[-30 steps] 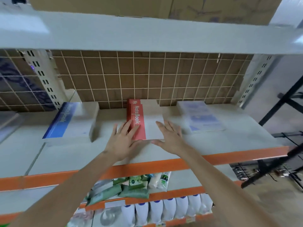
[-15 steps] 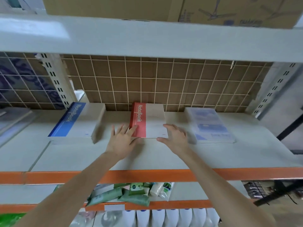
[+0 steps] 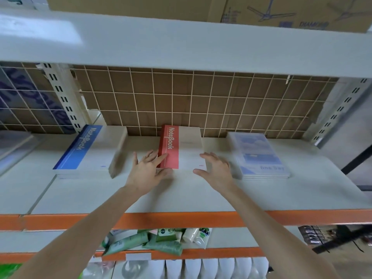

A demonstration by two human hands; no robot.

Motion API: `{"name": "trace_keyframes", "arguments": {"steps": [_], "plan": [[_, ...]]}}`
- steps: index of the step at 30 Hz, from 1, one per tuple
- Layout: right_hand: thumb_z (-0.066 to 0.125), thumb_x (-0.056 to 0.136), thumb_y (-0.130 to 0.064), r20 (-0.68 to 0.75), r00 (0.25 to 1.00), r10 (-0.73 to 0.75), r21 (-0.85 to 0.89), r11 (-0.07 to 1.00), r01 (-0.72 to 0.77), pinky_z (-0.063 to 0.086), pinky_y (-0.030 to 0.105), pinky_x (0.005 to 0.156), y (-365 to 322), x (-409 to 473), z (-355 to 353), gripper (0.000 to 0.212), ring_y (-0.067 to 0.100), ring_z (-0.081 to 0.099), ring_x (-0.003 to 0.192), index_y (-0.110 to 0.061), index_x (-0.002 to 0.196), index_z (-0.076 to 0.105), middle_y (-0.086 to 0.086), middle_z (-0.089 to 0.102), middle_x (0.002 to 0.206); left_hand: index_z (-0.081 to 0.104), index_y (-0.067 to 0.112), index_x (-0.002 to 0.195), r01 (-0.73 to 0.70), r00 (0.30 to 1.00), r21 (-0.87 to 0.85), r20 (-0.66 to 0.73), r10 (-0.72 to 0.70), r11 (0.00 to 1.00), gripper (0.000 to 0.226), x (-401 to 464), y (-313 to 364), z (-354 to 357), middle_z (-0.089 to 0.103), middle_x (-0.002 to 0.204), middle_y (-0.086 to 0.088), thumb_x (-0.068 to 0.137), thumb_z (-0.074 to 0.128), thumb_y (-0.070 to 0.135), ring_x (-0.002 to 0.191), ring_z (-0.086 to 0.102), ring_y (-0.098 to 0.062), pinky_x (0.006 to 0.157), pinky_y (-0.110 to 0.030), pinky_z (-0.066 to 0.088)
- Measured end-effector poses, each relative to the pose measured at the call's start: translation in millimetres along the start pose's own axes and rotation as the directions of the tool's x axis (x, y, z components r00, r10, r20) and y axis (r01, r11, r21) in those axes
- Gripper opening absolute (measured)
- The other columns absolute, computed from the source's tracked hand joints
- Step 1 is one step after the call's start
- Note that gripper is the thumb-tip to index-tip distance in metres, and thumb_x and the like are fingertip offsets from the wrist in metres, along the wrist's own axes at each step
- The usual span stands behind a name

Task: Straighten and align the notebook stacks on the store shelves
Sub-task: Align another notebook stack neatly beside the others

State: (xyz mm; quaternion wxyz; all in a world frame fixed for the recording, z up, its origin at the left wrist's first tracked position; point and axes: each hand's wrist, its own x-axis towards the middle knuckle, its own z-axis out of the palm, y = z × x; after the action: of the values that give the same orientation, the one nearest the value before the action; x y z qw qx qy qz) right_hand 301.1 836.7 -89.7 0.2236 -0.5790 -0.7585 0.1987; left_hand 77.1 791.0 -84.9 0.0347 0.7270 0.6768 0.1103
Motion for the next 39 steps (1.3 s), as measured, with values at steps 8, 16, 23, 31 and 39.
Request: {"name": "trace_keyframes", "arguments": {"steps": [8,16,23,31,39], "plan": [[0.068,0.083,-0.039,0.006,1.000,0.006,0.008,1.000,-0.006,0.017,0.039,0.113,-1.2,0.0,-4.2,0.057,0.013,0.031,0.138,-0.022,0.134,0.050,-0.004,0.045,0.144,0.024,0.028,0.148,-0.028,0.998,0.049,0.055,0.025,0.998,0.055,5.0,-3.2,-2.1,0.021,0.156,0.004,0.097,0.033,0.047,0.145,0.008,-0.013,0.113,-0.051,-0.006],[0.069,0.083,-0.039,0.005,0.999,0.032,0.041,0.999,-0.032,0.014,0.040,0.113,-2.5,-3.3,-3.4,0.056,0.011,0.031,0.137,-0.024,0.133,0.049,-0.006,0.045,0.143,0.009,0.031,0.150,-0.049,0.988,0.208,0.153,0.017,0.977,0.060,5.7,-7.8,-6.8,0.018,0.157,0.003,0.097,0.031,0.049,0.146,0.003,-0.016,0.111,-0.057,-0.006],[0.059,0.088,-0.046,0.048,0.978,-0.203,-0.110,0.972,0.207,-0.005,0.042,0.115,-30.7,-17.2,-1.3,0.077,0.014,-0.008,0.146,-0.026,0.150,0.018,-0.006,0.001,0.160,-0.009,0.030,0.149,0.181,0.983,0.133,0.005,-0.184,0.974,0.076,-41.2,-17.9,-19.5,0.003,0.158,-0.009,0.085,0.012,0.066,0.145,-0.006,-0.026,0.113,-0.053,-0.006],[0.051,0.093,-0.044,0.272,0.814,-0.513,-0.029,0.841,0.540,-0.009,0.042,0.116,-148.8,-44.7,63.6,0.074,0.011,-0.013,0.145,-0.022,0.152,0.011,-0.005,-0.008,0.160,-0.008,0.029,0.149,0.479,0.876,0.224,-0.060,-0.478,0.849,0.116,-159.2,-93.7,-46.7,-0.008,0.158,-0.003,0.049,-0.038,0.078,0.145,-0.007,-0.025,0.114,-0.052,-0.003],[0.047,0.094,-0.047,0.350,0.698,-0.625,0.042,0.754,0.655,-0.011,0.040,0.114,-272.7,-65.0,153.2,0.074,0.010,-0.011,0.146,-0.022,0.152,0.008,-0.004,-0.006,0.160,0.004,0.028,0.151,0.674,0.739,0.166,-0.170,-0.652,0.720,0.092,-270.7,-227.0,-85.5,-0.002,0.159,-0.005,0.074,0.004,0.079,0.145,0.000,-0.028,0.113,-0.054,0.004]]}}
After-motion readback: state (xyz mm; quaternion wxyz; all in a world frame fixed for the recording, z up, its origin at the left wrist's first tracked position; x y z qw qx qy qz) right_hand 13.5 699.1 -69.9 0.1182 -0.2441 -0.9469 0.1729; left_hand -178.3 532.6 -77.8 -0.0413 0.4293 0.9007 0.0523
